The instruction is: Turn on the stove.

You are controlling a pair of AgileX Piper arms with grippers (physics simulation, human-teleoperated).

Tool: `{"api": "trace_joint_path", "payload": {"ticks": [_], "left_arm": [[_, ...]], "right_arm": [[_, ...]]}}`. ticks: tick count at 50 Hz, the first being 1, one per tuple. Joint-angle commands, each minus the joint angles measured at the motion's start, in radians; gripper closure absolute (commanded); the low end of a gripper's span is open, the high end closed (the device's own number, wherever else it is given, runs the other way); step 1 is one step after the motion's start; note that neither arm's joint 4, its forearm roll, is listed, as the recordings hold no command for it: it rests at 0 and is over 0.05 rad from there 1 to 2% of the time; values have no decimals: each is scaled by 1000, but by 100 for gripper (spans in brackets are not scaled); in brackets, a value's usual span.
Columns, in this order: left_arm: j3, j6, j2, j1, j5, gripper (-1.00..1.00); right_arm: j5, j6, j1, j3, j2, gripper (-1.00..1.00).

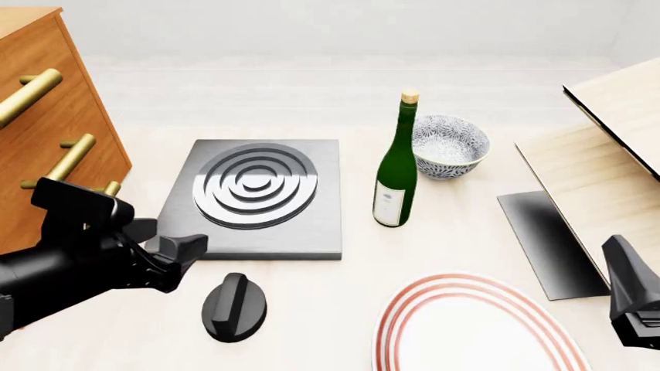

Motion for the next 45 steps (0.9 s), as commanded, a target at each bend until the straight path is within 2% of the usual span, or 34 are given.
{"api": "trace_joint_path", "payload": {"ticks": [1,45], "left_arm": [[13,-18,52,3,-57,-100],[64,-116,267,-37,-281,-100]], "right_arm": [[0,0,0,0,0,-100],[0,0,0,0,0,-100]]}}
